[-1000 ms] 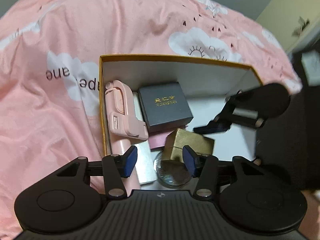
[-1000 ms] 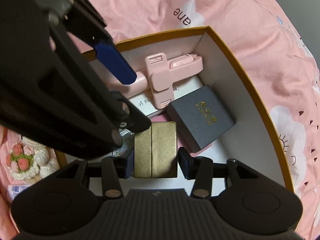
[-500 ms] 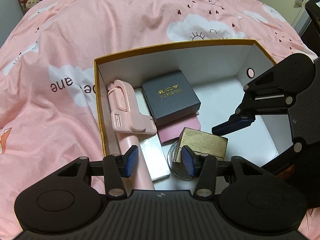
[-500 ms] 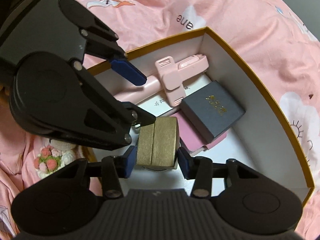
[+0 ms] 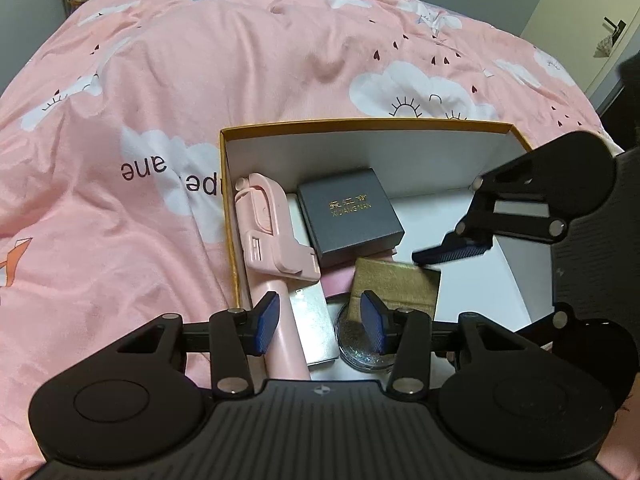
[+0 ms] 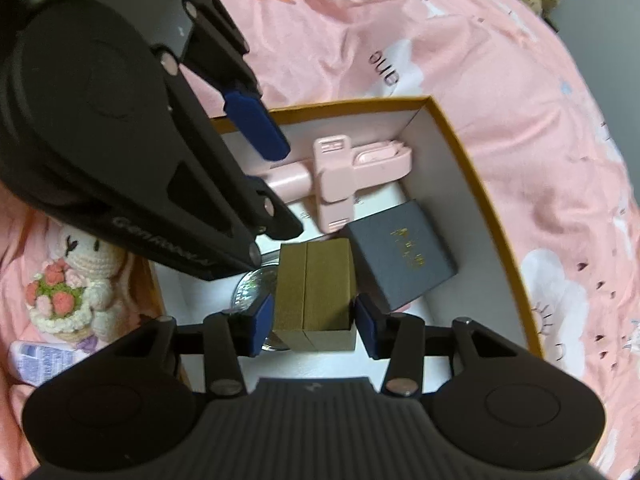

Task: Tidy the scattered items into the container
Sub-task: 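Lower the gold box toward the compact with the right gripper, then set the gold box on the compact and open the right gripper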

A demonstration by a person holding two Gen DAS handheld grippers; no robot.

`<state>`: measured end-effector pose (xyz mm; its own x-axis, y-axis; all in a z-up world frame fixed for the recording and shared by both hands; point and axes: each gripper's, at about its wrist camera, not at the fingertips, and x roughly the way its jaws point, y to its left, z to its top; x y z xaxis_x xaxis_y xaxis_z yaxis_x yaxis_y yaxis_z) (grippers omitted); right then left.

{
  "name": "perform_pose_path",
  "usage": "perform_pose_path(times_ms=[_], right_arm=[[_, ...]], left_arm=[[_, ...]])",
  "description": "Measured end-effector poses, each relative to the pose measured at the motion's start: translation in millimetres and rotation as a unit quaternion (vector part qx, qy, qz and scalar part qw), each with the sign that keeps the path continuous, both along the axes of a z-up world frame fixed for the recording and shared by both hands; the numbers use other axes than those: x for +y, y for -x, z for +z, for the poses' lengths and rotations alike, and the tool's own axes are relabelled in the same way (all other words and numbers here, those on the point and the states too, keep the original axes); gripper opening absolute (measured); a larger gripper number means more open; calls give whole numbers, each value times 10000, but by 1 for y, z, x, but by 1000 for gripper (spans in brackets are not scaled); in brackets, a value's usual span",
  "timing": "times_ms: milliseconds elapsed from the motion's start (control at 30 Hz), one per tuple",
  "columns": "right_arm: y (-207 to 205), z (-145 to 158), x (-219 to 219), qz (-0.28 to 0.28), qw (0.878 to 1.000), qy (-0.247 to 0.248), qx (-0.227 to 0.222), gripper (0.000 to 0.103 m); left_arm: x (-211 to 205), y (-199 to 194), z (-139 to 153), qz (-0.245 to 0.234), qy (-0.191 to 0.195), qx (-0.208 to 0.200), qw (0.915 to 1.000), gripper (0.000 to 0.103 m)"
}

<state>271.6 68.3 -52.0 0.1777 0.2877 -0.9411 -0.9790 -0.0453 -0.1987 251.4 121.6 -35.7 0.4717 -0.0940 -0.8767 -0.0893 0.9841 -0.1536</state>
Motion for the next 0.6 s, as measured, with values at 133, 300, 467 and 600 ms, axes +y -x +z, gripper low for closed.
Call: perform_pose_path(times_ms=[133,300,467,600], right_arm=[[-1,-1,0,20,9997,48,219,49],[-5,2,-4,-147,9983,-1,569,56],[-27,12,-11,-759,9906,-337,1089,56],[-50,15,-20,-1387,9786,-597,1396,49]], left_arm=[[5,1,1,51,60,-25,10000,53],[7,2,2,46,122,-16,9999,53],[9,3,3,79,123,-40,9999,53],[8,2,3,80,36,-45,10000,53]])
